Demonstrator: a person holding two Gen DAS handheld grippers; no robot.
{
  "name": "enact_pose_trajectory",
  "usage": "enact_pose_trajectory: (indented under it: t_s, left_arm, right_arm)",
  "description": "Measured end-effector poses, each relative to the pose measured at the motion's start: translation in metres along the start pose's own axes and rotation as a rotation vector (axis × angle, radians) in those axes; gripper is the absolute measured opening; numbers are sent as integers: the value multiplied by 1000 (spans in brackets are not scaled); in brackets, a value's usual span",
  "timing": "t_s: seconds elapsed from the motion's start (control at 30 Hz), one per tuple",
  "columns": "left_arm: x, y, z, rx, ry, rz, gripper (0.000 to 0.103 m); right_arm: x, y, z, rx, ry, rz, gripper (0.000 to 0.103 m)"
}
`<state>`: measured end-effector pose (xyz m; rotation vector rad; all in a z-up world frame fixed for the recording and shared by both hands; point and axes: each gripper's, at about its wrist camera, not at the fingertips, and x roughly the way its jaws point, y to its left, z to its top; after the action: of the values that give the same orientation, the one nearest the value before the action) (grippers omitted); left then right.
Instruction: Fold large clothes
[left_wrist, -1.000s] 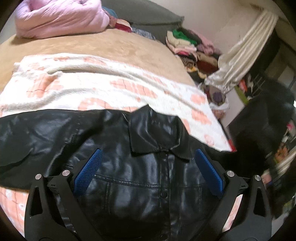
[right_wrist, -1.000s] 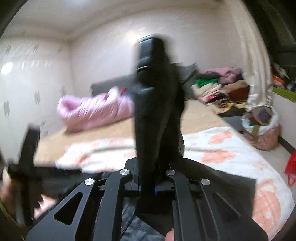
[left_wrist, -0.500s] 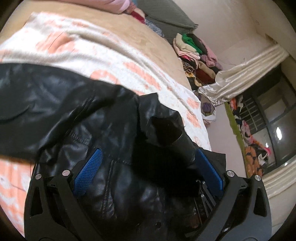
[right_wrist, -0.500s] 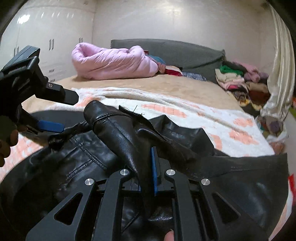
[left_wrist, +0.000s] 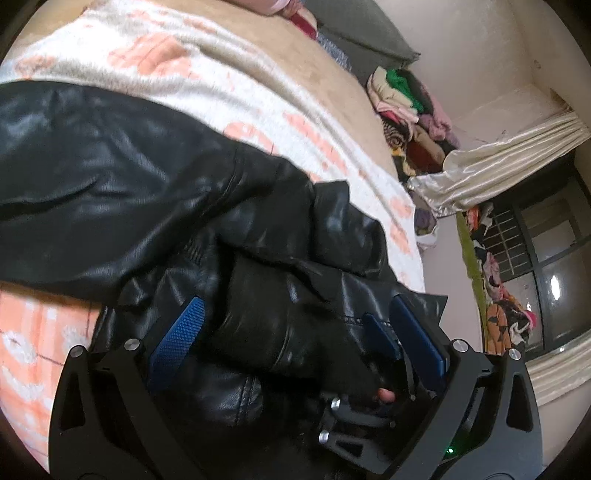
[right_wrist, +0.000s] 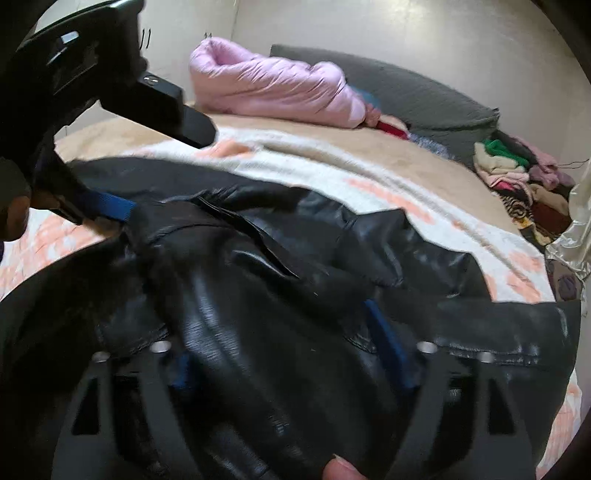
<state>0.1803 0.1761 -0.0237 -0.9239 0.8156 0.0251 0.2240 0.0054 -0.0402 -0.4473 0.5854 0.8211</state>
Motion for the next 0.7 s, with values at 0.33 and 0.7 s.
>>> enact_pose_trajectory:
  t_s: [0.33,0.7]
  left_arm:
    - [22,15,-6,38,58,156,94]
    - [15,-6,-30,282,2,351,31]
  right_arm:
    - [-5,2,-10,12,103,36,99]
    - [-30,0,-34,-103,200,31,99]
